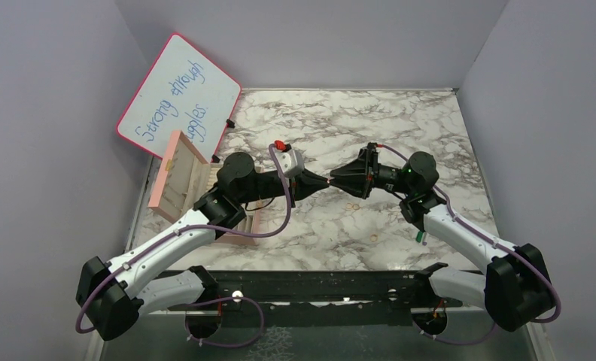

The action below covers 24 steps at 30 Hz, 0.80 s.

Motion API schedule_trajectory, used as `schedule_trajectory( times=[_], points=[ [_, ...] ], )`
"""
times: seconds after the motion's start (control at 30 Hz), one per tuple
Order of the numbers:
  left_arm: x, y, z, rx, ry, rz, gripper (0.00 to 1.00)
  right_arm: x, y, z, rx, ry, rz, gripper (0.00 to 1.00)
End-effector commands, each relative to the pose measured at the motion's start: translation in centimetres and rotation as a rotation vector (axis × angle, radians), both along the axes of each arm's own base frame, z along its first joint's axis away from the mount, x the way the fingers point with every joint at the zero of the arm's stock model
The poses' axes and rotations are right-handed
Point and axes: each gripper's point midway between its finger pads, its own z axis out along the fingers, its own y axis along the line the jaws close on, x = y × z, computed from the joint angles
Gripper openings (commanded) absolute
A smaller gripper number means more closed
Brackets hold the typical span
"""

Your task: Organize the mixed jewelry

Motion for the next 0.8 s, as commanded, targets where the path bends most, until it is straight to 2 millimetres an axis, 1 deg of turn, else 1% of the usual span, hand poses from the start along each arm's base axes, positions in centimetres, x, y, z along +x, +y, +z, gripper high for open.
schedule_trajectory(
  times=[0.0,0.1,0.17,0.27,0.37,0.43,0.53,0.7,0.73,0.77],
  points=[
    [0.3,0.9,1.6,0.013,-0.002,0.062,0.0,0.5,-0.2,0.2,0.001,-0.034,-0.043,0.39],
    [0.9,1.6,1.3,0.056,0.005,0.116,0.0,0.8,-0.2,-0.9,-0.017,-0.021,-0.064,0.45],
    [1.2,2.1,1.1,0.087,0.034,0.152,0.0,1.1,-0.4,-1.9,-0.037,-0.006,-0.089,0.48],
    [1.8,3.3,-0.4,0.18,0.127,0.231,0.0,1.6,-1.0,-3.9,-0.07,0.022,-0.127,0.49],
    [2.1,4.9,-2.6,0.284,0.256,0.332,0.0,2.0,-1.8,-6.3,-0.118,0.05,-0.162,0.49],
    [2.5,6.6,-4.5,0.349,0.348,0.435,0.0,2.2,-2.2,-8.3,-0.161,0.068,-0.18,0.49],
    [2.2,8.6,-7.1,0.433,0.466,0.529,0.0,2.2,-2.8,-10.8,-0.223,0.075,-0.181,0.47],
    [1.8,10.9,-9.6,0.533,0.608,0.603,0.0,2.2,-3.2,-14.4,-0.305,0.081,-0.176,0.46],
    [2.0,11.4,-10.4,0.569,0.646,0.614,0.0,2.1,-3.3,-15.0,-0.322,0.072,-0.17,0.46],
    [2.3,12.1,-10.8,0.587,0.677,0.628,0.0,2.1,-3.3,-15.6,-0.332,0.069,-0.167,0.46]
  ],
)
